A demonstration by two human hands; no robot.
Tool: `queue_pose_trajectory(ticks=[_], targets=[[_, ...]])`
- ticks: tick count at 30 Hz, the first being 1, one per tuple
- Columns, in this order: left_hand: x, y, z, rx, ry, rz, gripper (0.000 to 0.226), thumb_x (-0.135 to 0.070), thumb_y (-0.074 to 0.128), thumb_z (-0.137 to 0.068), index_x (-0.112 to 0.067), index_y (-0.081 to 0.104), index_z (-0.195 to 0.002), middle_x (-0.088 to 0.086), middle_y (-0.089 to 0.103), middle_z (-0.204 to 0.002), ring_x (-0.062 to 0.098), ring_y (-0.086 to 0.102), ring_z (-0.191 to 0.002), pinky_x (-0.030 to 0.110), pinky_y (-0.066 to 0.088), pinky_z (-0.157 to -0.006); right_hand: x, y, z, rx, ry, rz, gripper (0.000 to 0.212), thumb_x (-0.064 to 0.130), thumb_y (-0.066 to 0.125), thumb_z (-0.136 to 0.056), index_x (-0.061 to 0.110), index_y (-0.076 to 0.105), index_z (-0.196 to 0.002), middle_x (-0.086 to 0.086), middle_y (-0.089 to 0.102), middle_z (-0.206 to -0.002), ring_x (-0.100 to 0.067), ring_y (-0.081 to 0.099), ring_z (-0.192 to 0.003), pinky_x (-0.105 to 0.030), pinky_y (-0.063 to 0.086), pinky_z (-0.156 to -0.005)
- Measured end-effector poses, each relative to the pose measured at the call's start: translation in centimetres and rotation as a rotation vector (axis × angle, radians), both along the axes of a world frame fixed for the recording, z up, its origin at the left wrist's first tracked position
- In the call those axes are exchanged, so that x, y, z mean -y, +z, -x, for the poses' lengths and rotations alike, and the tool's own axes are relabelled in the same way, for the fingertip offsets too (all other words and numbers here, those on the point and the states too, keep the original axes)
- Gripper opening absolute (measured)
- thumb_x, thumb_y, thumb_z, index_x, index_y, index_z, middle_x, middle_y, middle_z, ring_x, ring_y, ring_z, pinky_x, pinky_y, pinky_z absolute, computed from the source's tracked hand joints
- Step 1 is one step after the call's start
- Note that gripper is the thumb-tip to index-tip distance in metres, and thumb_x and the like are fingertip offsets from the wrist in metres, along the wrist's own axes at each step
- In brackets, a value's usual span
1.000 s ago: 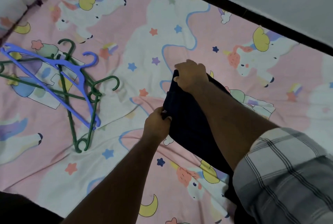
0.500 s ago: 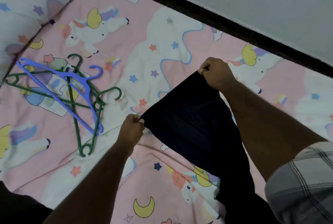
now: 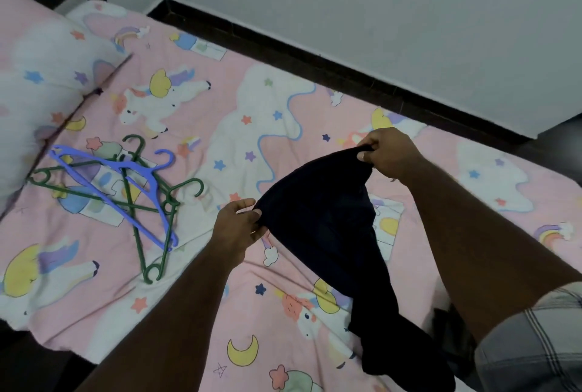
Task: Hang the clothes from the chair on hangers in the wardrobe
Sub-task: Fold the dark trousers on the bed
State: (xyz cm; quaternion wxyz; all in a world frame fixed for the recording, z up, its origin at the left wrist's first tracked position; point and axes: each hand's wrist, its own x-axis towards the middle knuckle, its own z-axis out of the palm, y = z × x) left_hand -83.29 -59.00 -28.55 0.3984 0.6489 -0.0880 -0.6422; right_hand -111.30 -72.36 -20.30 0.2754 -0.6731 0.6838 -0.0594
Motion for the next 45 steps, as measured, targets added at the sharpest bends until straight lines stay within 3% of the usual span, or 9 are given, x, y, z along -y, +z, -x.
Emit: queue_pose_trajectory(ticks=[7,14,16,19,23,28,33,38,45], targets=[[1.2,10.7,-0.3,-0.04,-0.178,0.153,0.028,0.009,0.063,-0.089,-0.001,0.067,-0.115,0.013,0.072,-0.1,0.018,0.068,-0.082,0.025,0.054,-0.07,-4.5,12.3,3.6,0.119,-0.213,0.252,0.014,0.01,0.077,-0.082,0.016,0.076,-0.094,0.0,0.071,-0.088,-0.018,0.068,-0.089,-0.028,0.052,-0.083],[1.9,25.7,0.2,0.307,-0.343,0.49,0.02,0.004,0.066,-0.089,-0.01,0.07,-0.103,0.006,0.068,-0.086,0.015,0.062,-0.077,0.016,0.049,-0.064,-10.6,25.6,6.1,0.231,-0.35,0.524,0.016,0.02,0.084,-0.077,0.018,0.075,-0.089,0.006,0.07,-0.082,-0.013,0.068,-0.082,-0.027,0.055,-0.08],[1.2,30.2,0.8,0.413,-0.34,0.603,0.018,0.004,0.066,-0.089,-0.01,0.07,-0.099,0.0,0.069,-0.076,0.013,0.062,-0.074,0.014,0.049,-0.06,-12.8,29.1,6.6,0.251,-0.366,0.606,0.017,0.022,0.085,-0.076,0.02,0.073,-0.089,0.009,0.068,-0.079,-0.011,0.067,-0.08,-0.025,0.054,-0.078],[-0.5,36.5,2.1,0.508,-0.305,0.756,0.016,0.005,0.064,-0.091,-0.005,0.07,-0.103,0.008,0.069,-0.087,0.018,0.065,-0.071,0.023,0.058,-0.058,-16.0,34.2,7.6,0.278,-0.386,0.712,0.02,0.024,0.085,-0.075,0.018,0.072,-0.089,0.009,0.068,-0.082,-0.011,0.067,-0.081,-0.026,0.056,-0.077],[-2.4,43.4,2.9,0.641,-0.19,0.927,0.019,-0.003,0.068,-0.09,-0.015,0.073,-0.104,0.005,0.072,-0.099,0.014,0.067,-0.085,0.027,0.056,-0.082,-20.0,40.2,8.5,0.341,-0.402,0.813,0.025,0.027,0.085,-0.075,0.016,0.066,-0.089,0.008,0.068,-0.086,-0.01,0.066,-0.08,-0.028,0.055,-0.07],[-3.7,50.9,3.1,0.589,-0.125,1.071,0.021,-0.004,0.064,-0.093,-0.021,0.069,-0.105,0.007,0.07,-0.105,0.015,0.069,-0.086,0.026,0.057,-0.076,-24.4,47.0,8.3,0.341,-0.374,0.922,0.028,0.028,0.083,-0.077,0.018,0.058,-0.084,0.009,0.063,-0.081,-0.005,0.059,-0.07,-0.021,0.043,-0.059],[-4.2,56.7,2.0,0.542,-0.011,1.297,0.019,-0.01,0.062,-0.092,-0.026,0.066,-0.1,0.004,0.069,-0.106,0.016,0.067,-0.092,0.03,0.058,-0.077,-26.4,53.0,7.0,0.403,-0.419,1.137,0.032,0.032,0.086,-0.072,0.022,0.059,-0.086,0.005,0.067,-0.088,-0.013,0.065,-0.081,-0.029,0.054,-0.069],[-3.0,56.1,-1.0,0.569,-0.281,1.157,0.02,-0.003,0.062,-0.094,-0.018,0.07,-0.104,0.01,0.07,-0.104,0.018,0.066,-0.082,0.03,0.053,-0.066,-26.7,52.5,4.9,0.389,-0.41,0.903,0.031,0.023,0.089,-0.072,0.016,0.073,-0.099,0.006,0.063,-0.088,-0.011,0.064,-0.083,-0.023,0.049,-0.074],[-2.3,56.0,-5.1,0.434,-0.895,1.01,0.031,0.001,0.052,-0.101,-0.017,0.071,-0.117,0.006,0.071,-0.106,0.016,0.067,-0.095,0.031,0.055,-0.079,-26.0,50.7,2.4,0.406,-0.484,0.895,0.019,0.018,0.087,-0.075,0.015,0.071,-0.084,-0.001,0.073,-0.085,-0.019,0.072,-0.081,-0.032,0.059,-0.074]])
